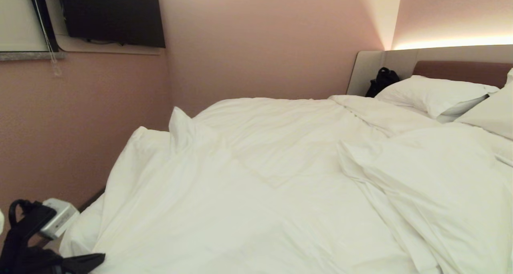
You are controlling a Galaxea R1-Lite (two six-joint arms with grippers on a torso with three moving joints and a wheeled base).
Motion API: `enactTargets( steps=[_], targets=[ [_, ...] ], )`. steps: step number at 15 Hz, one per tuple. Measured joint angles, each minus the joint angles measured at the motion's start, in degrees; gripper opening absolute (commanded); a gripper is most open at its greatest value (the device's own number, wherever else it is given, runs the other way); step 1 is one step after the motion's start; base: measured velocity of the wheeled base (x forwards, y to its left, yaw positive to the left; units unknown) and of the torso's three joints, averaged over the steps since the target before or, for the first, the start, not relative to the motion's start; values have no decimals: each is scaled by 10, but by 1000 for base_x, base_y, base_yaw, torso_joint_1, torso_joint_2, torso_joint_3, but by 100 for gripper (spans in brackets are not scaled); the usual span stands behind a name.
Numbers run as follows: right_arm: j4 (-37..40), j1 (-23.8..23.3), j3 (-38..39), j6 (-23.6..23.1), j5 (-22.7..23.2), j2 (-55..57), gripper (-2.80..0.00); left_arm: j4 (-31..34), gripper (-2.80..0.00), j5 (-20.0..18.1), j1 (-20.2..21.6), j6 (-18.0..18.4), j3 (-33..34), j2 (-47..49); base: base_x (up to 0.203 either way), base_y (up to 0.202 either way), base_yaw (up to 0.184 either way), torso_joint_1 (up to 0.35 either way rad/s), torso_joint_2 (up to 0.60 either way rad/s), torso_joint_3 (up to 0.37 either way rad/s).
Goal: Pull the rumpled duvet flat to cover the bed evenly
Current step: Hold the folded corner of the quilt
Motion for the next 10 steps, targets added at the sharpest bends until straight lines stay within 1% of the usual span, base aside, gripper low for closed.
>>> enactTargets(
  steps=[1,3,4,8,10],
  targets=[
    [0,0,0,0,0,0,-280,15,-280,0,1,-8,3,-13,0,0,0,0,0,0],
    [0,0,0,0,0,0,-280,19,-280,2,1,-10,9,-27,0,0,0,0,0,0],
    [0,0,0,0,0,0,-280,19,0,2,1,-10,10,-30,0,0,0,0,0,0],
    [0,0,0,0,0,0,-280,13,0,-3,0,-8,5,-37,0,0,0,0,0,0],
    [0,0,0,0,0,0,-280,10,0,-7,0,-9,-13,-36,0,0,0,0,0,0]
  ],
)
